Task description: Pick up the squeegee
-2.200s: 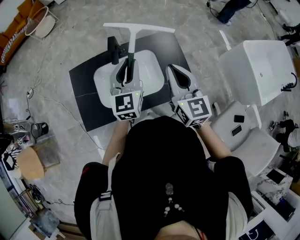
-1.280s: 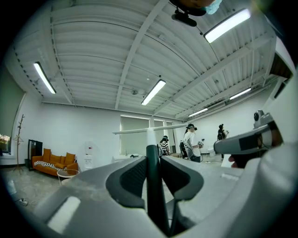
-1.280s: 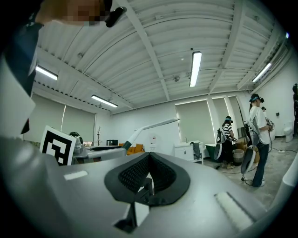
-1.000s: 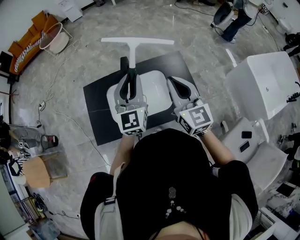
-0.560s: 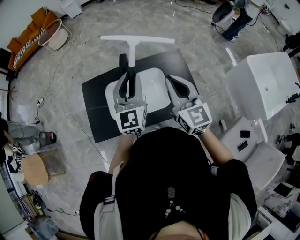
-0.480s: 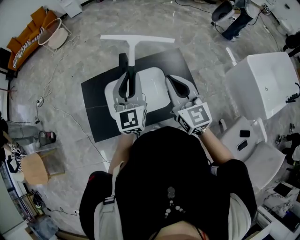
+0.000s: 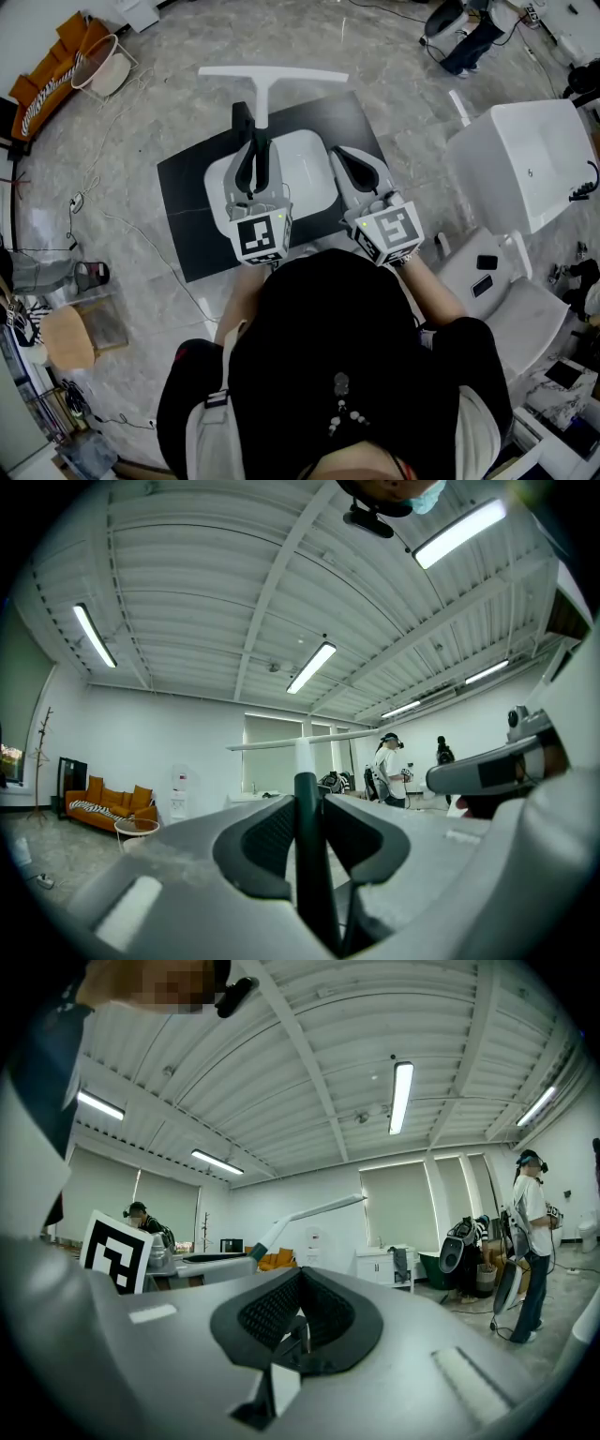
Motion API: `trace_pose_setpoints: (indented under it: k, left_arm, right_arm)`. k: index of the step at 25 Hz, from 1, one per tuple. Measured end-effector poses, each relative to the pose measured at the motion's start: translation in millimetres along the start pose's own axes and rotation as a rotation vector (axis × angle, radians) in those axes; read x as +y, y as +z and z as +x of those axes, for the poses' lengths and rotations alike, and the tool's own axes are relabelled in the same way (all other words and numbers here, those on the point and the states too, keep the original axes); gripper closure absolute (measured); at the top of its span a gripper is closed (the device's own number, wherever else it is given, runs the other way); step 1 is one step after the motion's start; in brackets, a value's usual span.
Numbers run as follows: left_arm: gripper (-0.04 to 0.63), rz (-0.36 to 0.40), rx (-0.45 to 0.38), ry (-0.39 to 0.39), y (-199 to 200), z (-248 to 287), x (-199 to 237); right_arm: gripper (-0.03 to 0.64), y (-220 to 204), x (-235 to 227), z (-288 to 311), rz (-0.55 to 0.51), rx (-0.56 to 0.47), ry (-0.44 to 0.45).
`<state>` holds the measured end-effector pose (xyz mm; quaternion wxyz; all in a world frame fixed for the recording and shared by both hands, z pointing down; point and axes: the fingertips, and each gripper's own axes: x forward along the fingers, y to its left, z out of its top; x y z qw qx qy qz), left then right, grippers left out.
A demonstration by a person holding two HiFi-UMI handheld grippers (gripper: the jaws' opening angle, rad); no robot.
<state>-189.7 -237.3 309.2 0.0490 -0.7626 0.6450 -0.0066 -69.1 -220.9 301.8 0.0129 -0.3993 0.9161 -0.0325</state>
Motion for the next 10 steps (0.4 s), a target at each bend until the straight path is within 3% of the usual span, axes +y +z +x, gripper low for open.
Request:
trace_pose_setpoints:
  k: [10]
  left_arm:
    - [0.489, 0.004, 0.021, -0.023, -6.2, 2.6, -7.8]
  right_arm:
    - [0.616, -2.5, -1.1, 1.5, 0.002, 0.013, -0.002]
